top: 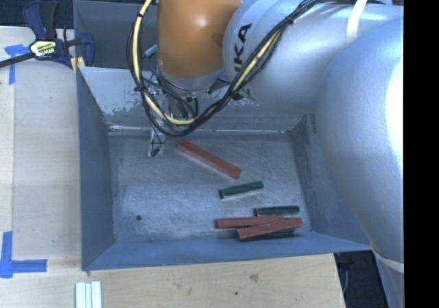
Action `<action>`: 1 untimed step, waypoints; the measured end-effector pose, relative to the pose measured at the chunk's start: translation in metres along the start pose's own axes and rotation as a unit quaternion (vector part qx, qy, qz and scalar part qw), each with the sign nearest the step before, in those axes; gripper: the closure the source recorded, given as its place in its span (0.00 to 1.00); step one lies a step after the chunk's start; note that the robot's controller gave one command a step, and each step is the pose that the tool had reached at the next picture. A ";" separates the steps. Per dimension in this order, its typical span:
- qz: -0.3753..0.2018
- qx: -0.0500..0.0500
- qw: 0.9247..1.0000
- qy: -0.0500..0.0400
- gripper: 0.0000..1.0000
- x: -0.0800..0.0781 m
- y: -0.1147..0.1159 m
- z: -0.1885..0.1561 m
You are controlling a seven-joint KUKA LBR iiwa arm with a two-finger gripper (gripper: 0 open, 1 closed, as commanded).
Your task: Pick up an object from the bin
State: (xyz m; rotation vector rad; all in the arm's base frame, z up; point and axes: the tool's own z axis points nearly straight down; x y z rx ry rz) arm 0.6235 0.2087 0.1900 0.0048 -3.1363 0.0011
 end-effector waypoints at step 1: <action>0.008 0.002 1.000 -0.001 0.00 0.031 -0.072 0.042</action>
Offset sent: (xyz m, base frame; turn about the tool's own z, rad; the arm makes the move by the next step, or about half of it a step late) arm -0.0305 -0.0667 -0.0392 0.0117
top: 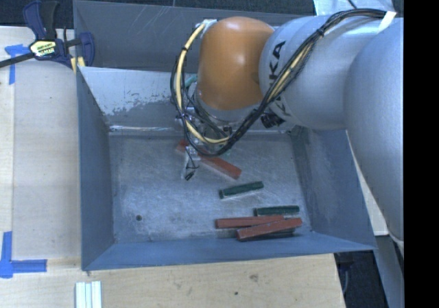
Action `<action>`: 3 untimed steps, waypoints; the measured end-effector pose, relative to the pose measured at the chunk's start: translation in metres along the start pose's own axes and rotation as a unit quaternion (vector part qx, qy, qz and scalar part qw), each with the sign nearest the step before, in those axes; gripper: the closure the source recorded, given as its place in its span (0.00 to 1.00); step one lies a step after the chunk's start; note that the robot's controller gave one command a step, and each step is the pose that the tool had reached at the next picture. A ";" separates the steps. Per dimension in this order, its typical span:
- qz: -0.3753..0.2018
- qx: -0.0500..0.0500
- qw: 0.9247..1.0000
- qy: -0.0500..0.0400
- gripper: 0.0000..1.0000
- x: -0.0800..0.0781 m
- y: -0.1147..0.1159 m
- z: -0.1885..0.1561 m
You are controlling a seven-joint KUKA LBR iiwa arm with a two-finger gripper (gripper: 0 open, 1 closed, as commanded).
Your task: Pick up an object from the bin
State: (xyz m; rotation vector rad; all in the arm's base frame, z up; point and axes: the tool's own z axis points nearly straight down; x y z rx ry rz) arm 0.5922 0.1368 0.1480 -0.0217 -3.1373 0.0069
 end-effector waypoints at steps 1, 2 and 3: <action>-0.061 -0.001 0.998 -0.001 0.00 -0.034 -0.099 0.081; -0.062 -0.003 0.998 -0.003 1.00 -0.034 -0.094 0.077; -0.062 -0.002 0.998 -0.002 0.00 -0.034 -0.095 0.078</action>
Offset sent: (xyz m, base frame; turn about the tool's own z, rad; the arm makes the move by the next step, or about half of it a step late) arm 0.0322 -0.0946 -0.0780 -0.1265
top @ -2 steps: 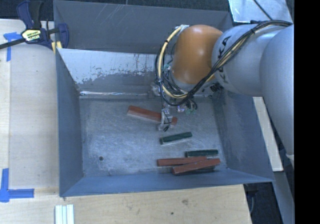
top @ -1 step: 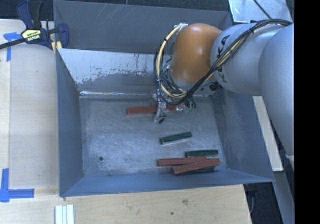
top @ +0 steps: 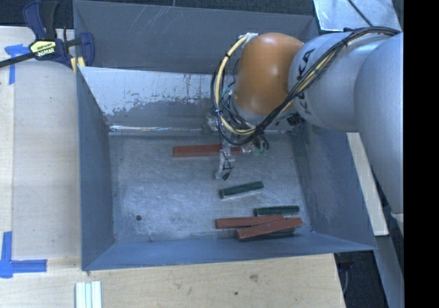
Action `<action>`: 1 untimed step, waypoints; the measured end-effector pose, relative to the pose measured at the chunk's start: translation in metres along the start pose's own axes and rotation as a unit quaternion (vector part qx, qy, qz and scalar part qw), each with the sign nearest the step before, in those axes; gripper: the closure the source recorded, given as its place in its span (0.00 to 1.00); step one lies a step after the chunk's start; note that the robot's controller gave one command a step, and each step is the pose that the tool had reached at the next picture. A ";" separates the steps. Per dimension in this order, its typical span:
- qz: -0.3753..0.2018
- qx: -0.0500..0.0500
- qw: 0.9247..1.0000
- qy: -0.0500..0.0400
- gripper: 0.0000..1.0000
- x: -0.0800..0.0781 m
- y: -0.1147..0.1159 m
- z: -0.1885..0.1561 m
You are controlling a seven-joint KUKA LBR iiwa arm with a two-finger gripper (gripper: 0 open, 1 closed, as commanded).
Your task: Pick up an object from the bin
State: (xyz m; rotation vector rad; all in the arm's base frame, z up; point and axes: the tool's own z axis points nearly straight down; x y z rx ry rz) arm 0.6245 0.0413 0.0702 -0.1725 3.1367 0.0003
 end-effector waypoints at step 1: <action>0.000 -0.001 1.000 -0.001 1.00 -0.001 0.001 -0.001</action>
Offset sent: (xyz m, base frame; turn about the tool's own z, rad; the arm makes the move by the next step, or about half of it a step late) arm 0.0000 0.0000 0.0000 0.0000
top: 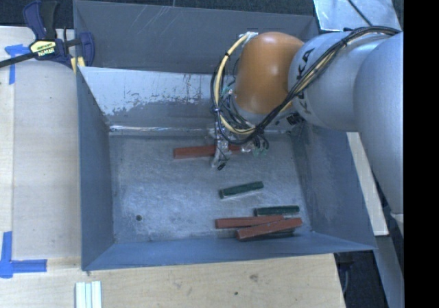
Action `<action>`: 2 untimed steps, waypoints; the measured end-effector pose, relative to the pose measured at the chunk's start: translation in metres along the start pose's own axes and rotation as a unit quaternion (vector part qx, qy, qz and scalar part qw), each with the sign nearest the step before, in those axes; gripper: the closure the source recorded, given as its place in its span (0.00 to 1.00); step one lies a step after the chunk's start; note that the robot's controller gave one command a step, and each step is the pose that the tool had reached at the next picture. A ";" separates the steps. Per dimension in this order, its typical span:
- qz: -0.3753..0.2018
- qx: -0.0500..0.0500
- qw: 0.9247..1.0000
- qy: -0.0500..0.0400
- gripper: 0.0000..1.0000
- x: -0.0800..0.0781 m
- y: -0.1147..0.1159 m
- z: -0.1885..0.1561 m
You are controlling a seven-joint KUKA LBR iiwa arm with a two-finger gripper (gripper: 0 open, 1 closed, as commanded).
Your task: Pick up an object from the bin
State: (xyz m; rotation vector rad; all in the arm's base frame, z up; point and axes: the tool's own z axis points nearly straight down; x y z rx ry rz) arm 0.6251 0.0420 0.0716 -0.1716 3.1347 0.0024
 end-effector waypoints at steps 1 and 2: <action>-0.040 0.001 0.999 -0.005 1.00 0.009 0.011 -0.157; -0.163 0.001 0.987 -0.002 1.00 0.013 -0.008 -0.159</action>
Offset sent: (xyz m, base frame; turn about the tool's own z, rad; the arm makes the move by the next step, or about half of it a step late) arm -0.0129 0.0110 0.1511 -0.0834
